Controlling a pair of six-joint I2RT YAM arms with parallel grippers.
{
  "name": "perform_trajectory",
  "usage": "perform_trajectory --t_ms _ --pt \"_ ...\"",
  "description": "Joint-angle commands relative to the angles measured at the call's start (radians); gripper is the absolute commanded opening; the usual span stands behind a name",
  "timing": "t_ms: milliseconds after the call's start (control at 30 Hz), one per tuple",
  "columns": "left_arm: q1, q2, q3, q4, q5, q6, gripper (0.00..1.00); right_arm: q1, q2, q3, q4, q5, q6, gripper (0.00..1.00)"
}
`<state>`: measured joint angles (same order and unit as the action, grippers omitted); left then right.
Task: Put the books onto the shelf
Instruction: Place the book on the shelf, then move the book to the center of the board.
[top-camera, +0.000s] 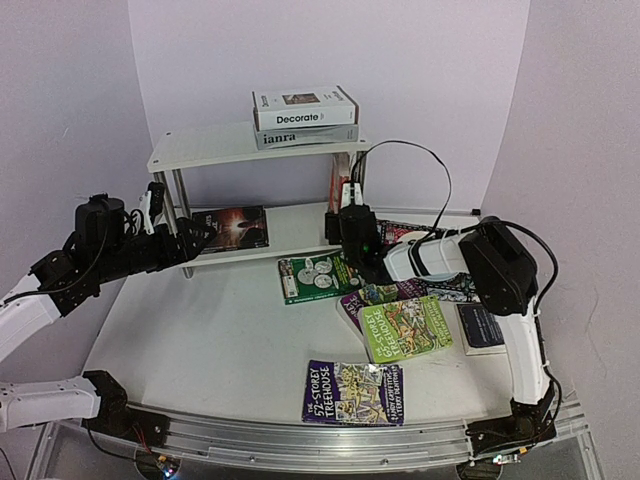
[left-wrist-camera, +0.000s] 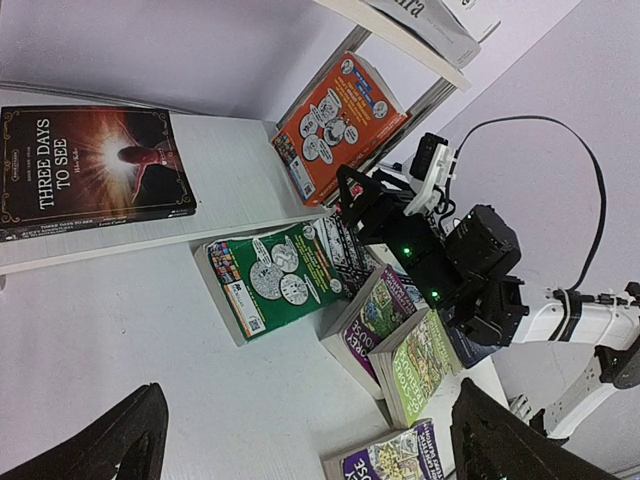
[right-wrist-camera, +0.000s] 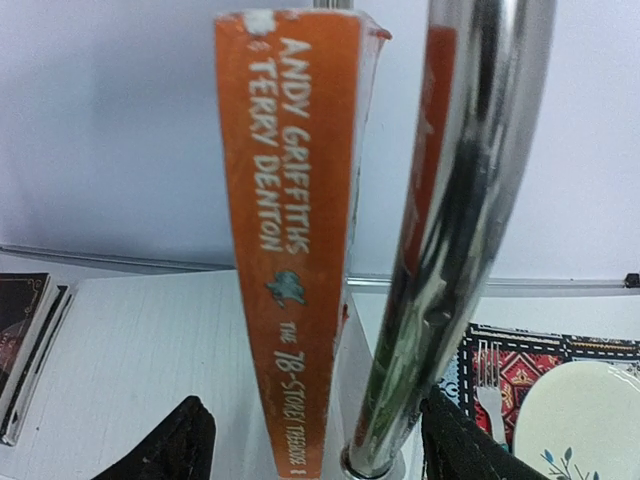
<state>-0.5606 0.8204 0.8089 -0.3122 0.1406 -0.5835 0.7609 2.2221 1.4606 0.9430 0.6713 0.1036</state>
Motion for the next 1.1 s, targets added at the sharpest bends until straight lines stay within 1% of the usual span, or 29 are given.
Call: perform_trajectory --t_ms 0,100,233,300,400,467,533,600,667,800,900,1000,1067 --pt "0.005 0.001 0.001 0.039 0.018 -0.014 1.0 0.013 -0.113 -0.071 0.048 0.052 0.022 0.74" --pt "0.005 0.004 -0.007 0.041 0.022 -0.024 1.0 0.023 -0.16 -0.137 0.052 0.056 0.029 0.79" --pt "0.005 0.01 -0.019 0.051 0.024 -0.037 1.0 0.037 -0.238 -0.235 0.052 0.043 0.043 0.92" --pt "0.005 0.018 -0.025 0.06 0.029 -0.042 1.0 0.045 -0.277 -0.286 0.05 0.04 0.049 0.97" --pt "0.005 0.036 -0.026 0.07 0.038 -0.047 1.0 0.056 -0.338 -0.355 0.032 0.037 0.053 0.98" --pt "0.005 0.049 -0.029 0.071 0.062 -0.042 1.0 0.062 -0.386 -0.394 -0.011 0.036 0.061 0.98" --pt "0.005 0.064 -0.035 0.073 0.107 -0.018 1.0 0.063 -0.434 -0.419 -0.107 0.035 0.101 0.98" --pt "0.005 0.078 -0.048 0.076 0.145 -0.012 1.0 0.063 -0.481 -0.422 -0.26 0.035 0.163 0.98" --pt "0.004 0.087 -0.074 0.087 0.162 -0.029 1.0 0.063 -0.526 -0.421 -0.426 0.032 0.223 0.98" --pt "0.004 0.081 -0.133 0.145 0.201 -0.087 1.0 0.063 -0.613 -0.444 -0.684 0.056 0.334 0.98" --pt "0.002 0.073 -0.181 0.206 0.229 -0.14 1.0 0.064 -0.678 -0.473 -0.835 0.04 0.405 0.98" --pt "-0.006 0.08 -0.231 0.286 0.265 -0.205 0.99 0.063 -0.752 -0.508 -0.937 -0.003 0.433 0.98" --pt "-0.03 0.098 -0.247 0.307 0.261 -0.238 0.99 0.063 -0.811 -0.562 -0.943 -0.037 0.432 0.98"
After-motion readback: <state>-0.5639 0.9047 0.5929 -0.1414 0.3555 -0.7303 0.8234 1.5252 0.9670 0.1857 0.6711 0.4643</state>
